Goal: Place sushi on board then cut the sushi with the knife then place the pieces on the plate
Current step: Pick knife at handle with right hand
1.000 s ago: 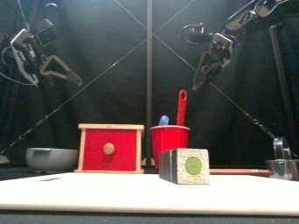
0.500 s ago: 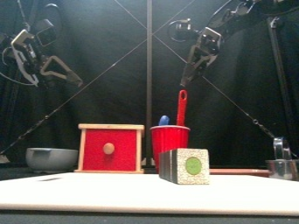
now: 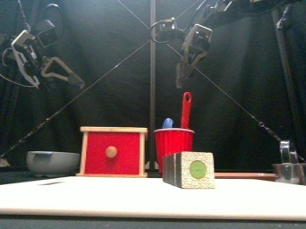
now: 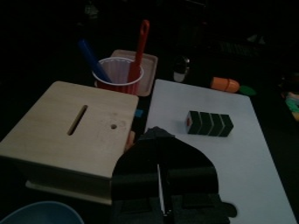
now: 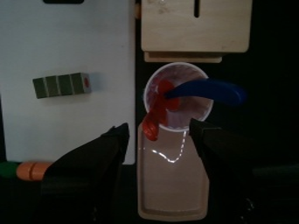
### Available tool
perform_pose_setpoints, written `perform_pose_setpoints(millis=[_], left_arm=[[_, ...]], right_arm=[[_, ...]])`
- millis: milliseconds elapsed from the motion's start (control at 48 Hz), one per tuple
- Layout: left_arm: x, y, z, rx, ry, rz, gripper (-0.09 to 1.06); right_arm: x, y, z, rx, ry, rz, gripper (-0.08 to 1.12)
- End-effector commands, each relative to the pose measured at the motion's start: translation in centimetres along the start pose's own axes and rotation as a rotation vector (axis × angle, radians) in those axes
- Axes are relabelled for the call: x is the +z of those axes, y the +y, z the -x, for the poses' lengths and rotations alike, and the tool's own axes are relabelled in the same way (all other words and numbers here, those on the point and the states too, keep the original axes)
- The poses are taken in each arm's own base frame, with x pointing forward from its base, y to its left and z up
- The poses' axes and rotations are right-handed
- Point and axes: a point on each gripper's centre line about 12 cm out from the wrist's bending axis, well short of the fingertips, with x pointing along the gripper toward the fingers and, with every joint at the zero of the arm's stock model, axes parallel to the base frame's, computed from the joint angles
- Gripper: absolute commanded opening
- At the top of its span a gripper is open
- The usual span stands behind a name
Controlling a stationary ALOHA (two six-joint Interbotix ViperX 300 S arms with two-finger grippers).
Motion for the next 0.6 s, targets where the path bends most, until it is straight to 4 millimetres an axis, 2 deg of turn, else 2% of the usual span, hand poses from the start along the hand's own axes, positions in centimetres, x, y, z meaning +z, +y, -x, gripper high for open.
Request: perform_pose_setpoints(millis=[21,604], left_arm=[[1.0,0.0,-0.1,0.001,-0.031,0.001,-0.02],[0.4,0.1,-0.1,0.003,-0.016,-0.002,-0.02]], right_arm=[[1.3,0.2,0.7,0.007,0.018,0.024,0.9],[2.7,-0.6,-4.2,-0.098,0.333,0.138,0.9]])
